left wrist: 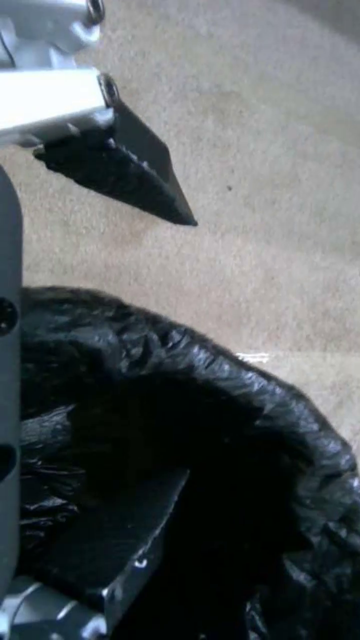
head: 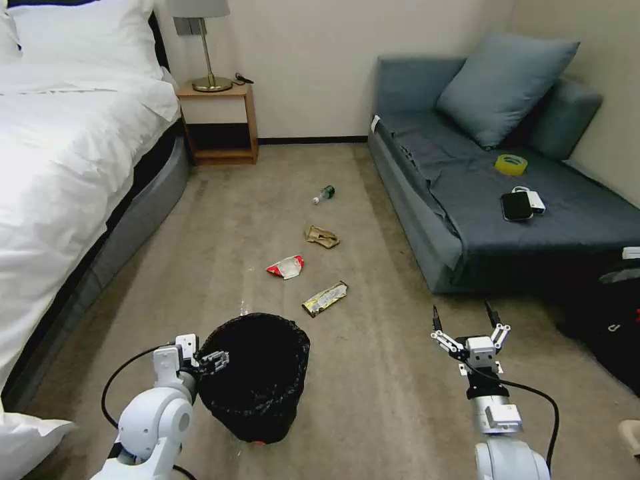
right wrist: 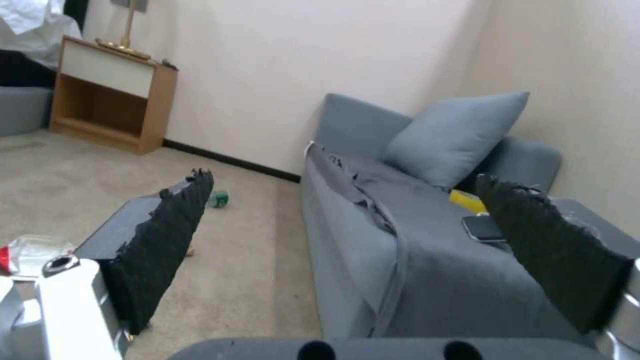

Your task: Pick up the trash bin, then pick up the garbage on the floor and place it into the trash bin.

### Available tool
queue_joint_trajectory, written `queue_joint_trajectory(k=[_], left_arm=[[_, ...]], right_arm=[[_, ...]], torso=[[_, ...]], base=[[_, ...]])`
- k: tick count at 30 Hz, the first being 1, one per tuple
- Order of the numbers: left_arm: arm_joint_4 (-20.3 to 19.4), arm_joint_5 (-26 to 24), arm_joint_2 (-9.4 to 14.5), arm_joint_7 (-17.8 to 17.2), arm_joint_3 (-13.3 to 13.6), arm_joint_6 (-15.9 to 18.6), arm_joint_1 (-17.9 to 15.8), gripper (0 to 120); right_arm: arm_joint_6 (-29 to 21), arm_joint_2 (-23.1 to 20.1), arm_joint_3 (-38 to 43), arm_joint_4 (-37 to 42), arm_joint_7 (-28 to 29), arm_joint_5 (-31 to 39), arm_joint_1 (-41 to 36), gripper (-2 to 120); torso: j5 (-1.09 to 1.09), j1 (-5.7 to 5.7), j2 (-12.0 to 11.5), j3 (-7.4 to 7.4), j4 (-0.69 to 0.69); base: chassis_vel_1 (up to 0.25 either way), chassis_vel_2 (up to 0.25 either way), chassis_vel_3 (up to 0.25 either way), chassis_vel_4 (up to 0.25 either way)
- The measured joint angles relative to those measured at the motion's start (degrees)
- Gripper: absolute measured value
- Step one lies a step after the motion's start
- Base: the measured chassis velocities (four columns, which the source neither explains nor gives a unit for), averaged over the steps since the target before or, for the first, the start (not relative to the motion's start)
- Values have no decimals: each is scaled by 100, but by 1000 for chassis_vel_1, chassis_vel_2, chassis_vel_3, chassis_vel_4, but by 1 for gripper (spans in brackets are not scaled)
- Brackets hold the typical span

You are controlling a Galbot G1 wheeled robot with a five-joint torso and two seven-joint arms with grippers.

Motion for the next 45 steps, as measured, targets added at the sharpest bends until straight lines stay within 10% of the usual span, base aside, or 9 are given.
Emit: queue_joint_trajectory(k=[21, 45], left_arm=[[114, -128, -106, 67, 61, -69, 82, 12], [-142, 932, -492, 1154, -171, -1248, 534, 4]], right_arm=[[1, -11, 23, -27, 124, 115, 46, 100], [-61, -14, -100, -82, 86, 211, 121, 100]], torso=[[4, 0, 2, -2, 2], [-2, 0, -1, 1, -1]], base=[[0, 0, 0, 0], [0, 0, 0, 0]])
